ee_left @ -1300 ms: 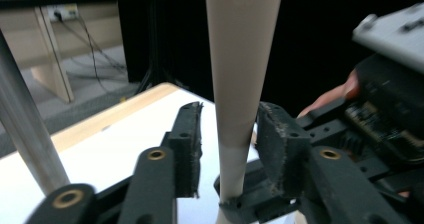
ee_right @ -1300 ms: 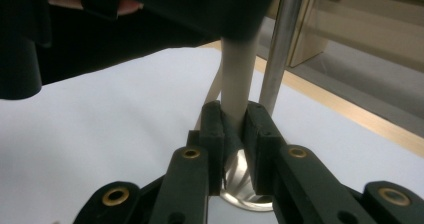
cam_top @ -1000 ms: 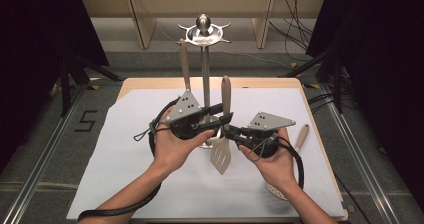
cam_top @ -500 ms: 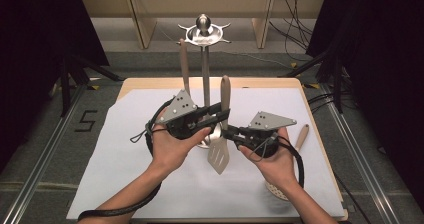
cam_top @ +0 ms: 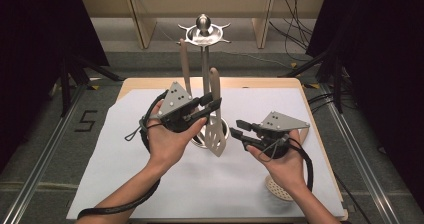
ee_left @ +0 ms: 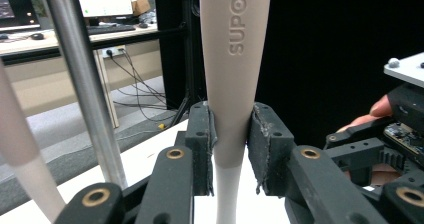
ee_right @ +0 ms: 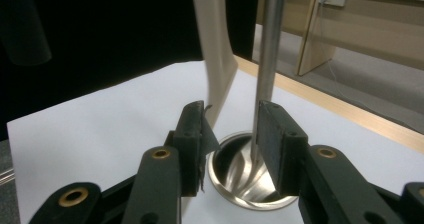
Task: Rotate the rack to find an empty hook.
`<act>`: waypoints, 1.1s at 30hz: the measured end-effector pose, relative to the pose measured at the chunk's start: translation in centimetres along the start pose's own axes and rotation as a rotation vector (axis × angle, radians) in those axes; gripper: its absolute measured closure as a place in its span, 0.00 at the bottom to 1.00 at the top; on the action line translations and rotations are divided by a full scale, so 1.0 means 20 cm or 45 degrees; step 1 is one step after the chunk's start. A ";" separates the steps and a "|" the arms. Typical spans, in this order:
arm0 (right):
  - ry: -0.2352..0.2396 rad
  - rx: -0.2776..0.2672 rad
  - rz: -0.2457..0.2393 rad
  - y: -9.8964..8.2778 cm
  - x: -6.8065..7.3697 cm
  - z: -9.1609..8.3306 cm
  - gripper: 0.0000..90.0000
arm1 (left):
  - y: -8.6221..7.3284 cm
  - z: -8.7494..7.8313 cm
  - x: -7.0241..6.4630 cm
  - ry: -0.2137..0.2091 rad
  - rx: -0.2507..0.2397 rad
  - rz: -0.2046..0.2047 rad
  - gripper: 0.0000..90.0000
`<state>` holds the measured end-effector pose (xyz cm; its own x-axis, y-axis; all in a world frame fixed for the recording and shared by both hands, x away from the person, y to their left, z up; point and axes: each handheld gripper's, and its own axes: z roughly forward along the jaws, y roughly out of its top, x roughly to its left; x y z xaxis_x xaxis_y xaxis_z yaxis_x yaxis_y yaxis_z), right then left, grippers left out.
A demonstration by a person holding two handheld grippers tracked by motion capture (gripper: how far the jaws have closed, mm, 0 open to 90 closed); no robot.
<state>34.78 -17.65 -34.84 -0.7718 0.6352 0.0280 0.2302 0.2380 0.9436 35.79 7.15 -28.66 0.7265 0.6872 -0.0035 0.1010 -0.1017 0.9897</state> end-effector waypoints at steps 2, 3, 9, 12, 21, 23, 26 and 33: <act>-0.011 0.009 0.027 -0.01 -0.01 -0.02 0.72 | 0.00 0.00 0.00 0.004 0.009 -0.023 0.80; -0.024 -0.002 0.000 -0.01 -0.02 -0.02 0.72 | 0.00 0.00 0.00 0.010 0.012 -0.025 0.80; -0.035 0.006 0.058 -0.02 -0.02 -0.03 0.72 | 0.00 0.00 0.01 0.030 0.021 -0.030 0.80; -0.034 0.007 0.030 -0.01 -0.01 -0.02 0.72 | 0.00 0.00 0.01 0.037 0.014 -0.011 0.80; -0.046 -0.049 -0.066 0.09 0.05 0.06 0.72 | 0.00 0.00 0.01 0.039 0.024 -0.009 0.80; -0.041 -0.056 -0.056 0.11 0.06 0.08 0.72 | 0.00 0.01 0.01 0.033 0.028 -0.010 0.80; -0.045 -0.058 -0.088 0.13 0.07 0.10 0.72 | -0.01 0.02 -0.01 0.017 0.032 -0.009 0.80; -0.103 -0.090 -0.084 0.14 0.08 0.11 0.74 | -0.01 0.03 -0.03 -0.002 0.041 -0.007 0.80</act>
<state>35.52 -14.27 -32.91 -0.7329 0.6778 -0.0590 0.1359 0.2307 0.9635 35.84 6.31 -29.00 0.7271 0.6865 -0.0089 0.1264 -0.1212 0.9845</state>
